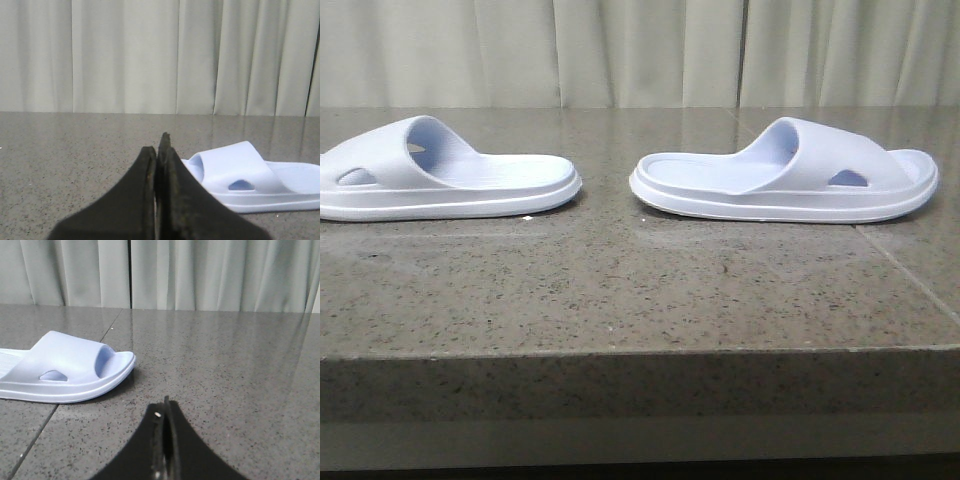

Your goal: Insert blue slippers together front up

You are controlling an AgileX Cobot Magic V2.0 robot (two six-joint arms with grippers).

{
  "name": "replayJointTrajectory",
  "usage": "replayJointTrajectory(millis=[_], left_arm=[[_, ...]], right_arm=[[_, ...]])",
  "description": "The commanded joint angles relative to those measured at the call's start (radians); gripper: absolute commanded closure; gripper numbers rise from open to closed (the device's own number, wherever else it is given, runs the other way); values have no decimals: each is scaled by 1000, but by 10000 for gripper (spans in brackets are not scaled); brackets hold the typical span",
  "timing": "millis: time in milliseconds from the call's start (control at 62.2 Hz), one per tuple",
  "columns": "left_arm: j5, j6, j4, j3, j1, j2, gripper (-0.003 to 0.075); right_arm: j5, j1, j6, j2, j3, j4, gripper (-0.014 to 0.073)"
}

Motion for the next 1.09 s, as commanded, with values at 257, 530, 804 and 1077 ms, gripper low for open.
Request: replayJointTrajectory(millis=[257,530,804,1077], left_arm=[[172,-7,-10,-371,2,64,741],[442,-5,-10,-634,2,342,741],[519,-5,-13,-677,2,568,741],[546,-5,-13,-677,2,700,741]], right_arm=[[70,-3,1,40,-328,-12,661],[267,-3,1,287,-552,-12,661],[391,-3,1,504,-573,-12,661],[441,-3,1,635,-573,-12,661]])
